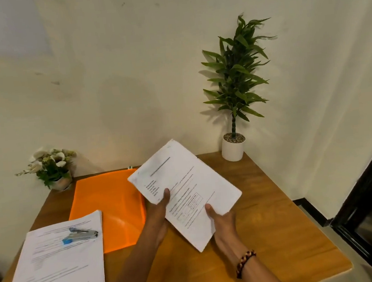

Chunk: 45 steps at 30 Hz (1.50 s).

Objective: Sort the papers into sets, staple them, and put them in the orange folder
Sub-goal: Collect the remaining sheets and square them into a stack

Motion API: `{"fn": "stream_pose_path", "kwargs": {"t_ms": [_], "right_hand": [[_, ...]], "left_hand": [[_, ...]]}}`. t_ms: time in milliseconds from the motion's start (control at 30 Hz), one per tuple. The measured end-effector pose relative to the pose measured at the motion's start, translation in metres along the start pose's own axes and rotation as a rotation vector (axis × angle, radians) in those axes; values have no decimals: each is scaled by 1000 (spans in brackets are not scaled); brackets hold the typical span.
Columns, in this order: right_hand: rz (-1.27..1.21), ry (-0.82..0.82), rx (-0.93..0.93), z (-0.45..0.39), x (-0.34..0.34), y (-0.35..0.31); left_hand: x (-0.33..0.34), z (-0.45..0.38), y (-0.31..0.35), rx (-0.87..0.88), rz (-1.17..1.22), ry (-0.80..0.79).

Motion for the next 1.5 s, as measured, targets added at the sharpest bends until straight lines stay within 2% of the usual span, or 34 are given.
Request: {"fn": "stream_pose_path", "kwargs": {"t_ms": [133, 267, 400, 500, 667, 900, 1067, 1200, 1500], "right_hand": [[-30, -121, 58, 7, -12, 4], [153, -238, 48, -10, -25, -36], [499, -394, -57, -6, 17, -88], [451, -463, -106, -6, 50, -107], [306, -383, -163, -11, 65, -109], [362, -371, -86, -22, 55, -79], [513, -282, -228, -21, 58, -76], [491, -220, -328, -24, 63, -77], [552, -215, -355, -23, 63, -58]], "left_hand": [[-17, -13, 28, 57, -164, 71], [-35, -21, 67, 113, -344, -82], [-30, -21, 83, 103, -481, -224], [-18, -19, 86, 119, -527, -272], [-14, -19, 99, 124, -469, -198], [-12, -9, 83, 86, -473, -181], [-2, -14, 82, 100, -417, -116], [16, -18, 82, 152, -361, -55], [17, -15, 59, 143, -413, -27]]}}
Point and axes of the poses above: each hand's wrist, its own z-axis away from the middle knuckle, its own x-axis out of the palm, y = z × x, the point moved 1 cm from there along -z, towards the middle knuckle, and after that the axes turned 11 degrees about x, right-handed, at the moved point
